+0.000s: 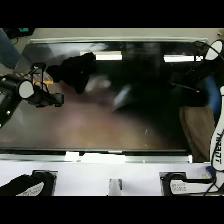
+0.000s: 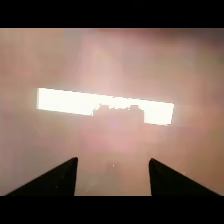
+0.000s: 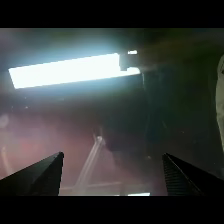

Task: Fold the shirts.

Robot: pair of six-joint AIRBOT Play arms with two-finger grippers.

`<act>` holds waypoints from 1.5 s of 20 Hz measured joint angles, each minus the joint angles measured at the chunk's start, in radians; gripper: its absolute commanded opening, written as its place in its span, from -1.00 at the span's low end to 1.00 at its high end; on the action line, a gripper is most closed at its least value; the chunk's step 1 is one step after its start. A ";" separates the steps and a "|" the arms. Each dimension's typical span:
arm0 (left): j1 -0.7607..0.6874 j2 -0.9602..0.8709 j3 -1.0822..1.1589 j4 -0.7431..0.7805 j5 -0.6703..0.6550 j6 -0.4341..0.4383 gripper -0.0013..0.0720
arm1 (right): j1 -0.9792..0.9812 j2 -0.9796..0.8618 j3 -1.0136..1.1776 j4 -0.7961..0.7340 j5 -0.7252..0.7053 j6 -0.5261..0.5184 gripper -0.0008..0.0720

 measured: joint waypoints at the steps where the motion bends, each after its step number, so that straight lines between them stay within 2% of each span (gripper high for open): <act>1: 0.000 0.000 0.000 0.000 0.000 0.000 0.49 | 0.000 0.000 0.000 0.000 0.000 0.000 0.83; 16: 0.000 0.000 0.000 0.000 0.002 0.000 0.49 | 0.000 0.000 0.000 0.000 0.000 0.000 0.83; 19: 0.000 -0.010 -0.001 -0.008 0.071 -0.002 0.49 | 0.000 0.000 0.000 0.000 -0.002 0.000 0.83; 20: 0.000 -0.018 -0.001 -0.016 0.111 -0.002 0.54 | 0.000 0.000 0.000 0.000 -0.013 0.000 0.83; 22: 0.001 -0.044 -0.001 -0.032 0.212 -0.003 0.87 | 0.000 0.000 0.000 0.000 -0.045 0.001 0.82; 24: 0.016 -0.096 0.020 -0.047 0.300 -0.003 1.00 | 0.000 0.000 0.000 0.000 -0.094 0.002 0.82; 28: 0.122 -0.298 0.218 -0.119 0.332 0.002 1.00 | 0.000 0.000 0.000 0.007 -0.174 0.002 0.82; 30: 0.209 -0.428 0.374 -0.213 0.318 -0.006 1.00 | 0.000 0.000 0.000 0.022 -0.199 0.002 0.82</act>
